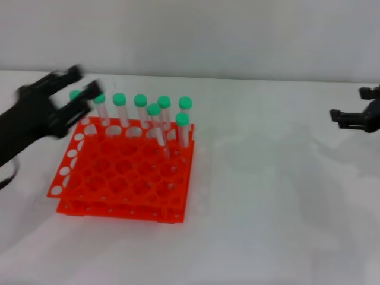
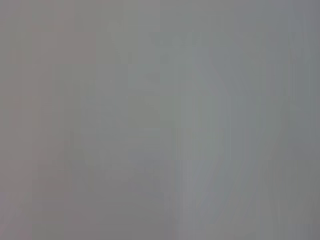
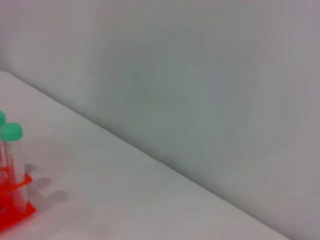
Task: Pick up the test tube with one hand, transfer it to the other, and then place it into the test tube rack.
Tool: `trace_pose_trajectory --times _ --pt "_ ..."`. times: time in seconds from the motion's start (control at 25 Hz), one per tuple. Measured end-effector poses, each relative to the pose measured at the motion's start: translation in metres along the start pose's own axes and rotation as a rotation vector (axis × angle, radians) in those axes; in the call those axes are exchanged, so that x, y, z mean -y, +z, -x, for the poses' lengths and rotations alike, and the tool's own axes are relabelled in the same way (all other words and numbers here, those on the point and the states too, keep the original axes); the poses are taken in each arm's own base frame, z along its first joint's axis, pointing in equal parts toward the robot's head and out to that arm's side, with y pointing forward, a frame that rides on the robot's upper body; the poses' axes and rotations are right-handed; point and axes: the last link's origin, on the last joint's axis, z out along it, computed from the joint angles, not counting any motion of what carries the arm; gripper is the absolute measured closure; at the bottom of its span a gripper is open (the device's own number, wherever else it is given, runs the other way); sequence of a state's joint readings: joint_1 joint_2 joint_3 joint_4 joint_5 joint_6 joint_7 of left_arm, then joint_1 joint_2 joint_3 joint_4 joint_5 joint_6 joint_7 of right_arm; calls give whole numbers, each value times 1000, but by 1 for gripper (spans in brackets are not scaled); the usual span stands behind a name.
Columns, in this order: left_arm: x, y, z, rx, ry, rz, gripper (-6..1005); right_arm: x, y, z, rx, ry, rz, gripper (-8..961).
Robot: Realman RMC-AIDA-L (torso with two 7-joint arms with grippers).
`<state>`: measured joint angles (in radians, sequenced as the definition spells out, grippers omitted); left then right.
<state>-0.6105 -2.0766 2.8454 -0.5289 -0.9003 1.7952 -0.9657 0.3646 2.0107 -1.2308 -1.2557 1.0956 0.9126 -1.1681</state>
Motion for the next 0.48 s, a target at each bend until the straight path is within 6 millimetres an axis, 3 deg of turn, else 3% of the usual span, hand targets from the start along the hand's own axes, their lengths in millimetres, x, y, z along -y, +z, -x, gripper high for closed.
trace_pose_trajectory --times 0.28,0.48 --pt "-20 -97 24 -55 15 -250 478 24 -36 -31 176 107 -42 107" --pt "-37 -129 34 -56 -15 -322 478 39 -68 -71 326 183 -61 108"
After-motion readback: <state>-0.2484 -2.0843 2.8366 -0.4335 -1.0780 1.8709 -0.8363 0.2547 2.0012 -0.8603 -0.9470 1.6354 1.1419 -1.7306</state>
